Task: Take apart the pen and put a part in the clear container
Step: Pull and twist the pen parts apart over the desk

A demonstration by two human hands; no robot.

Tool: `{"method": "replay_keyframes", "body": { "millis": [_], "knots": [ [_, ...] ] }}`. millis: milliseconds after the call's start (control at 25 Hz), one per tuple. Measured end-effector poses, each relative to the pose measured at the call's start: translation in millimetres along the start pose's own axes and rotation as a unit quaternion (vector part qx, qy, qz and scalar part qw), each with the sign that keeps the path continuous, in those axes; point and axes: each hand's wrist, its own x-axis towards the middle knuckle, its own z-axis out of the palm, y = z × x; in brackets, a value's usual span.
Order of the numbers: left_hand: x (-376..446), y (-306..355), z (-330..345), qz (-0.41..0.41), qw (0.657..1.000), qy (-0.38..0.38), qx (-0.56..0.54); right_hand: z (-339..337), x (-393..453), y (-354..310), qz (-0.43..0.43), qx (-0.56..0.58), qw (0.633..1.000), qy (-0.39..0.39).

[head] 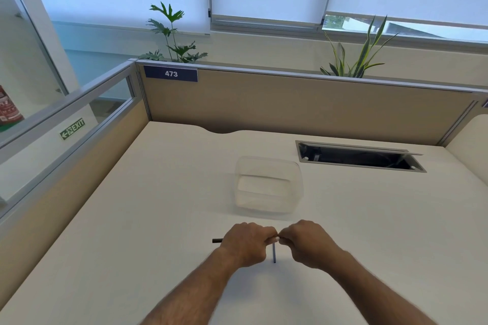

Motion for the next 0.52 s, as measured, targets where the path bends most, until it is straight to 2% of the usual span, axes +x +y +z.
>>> {"method": "replay_keyframes", "body": {
  "millis": [520],
  "knots": [
    [0.9, -5.5, 0.9, -0.004, 0.999, -0.011, -0.042, 7.2, -6.2, -4.7, 0.012, -0.049, 0.999, 0.018]
  ]
}}
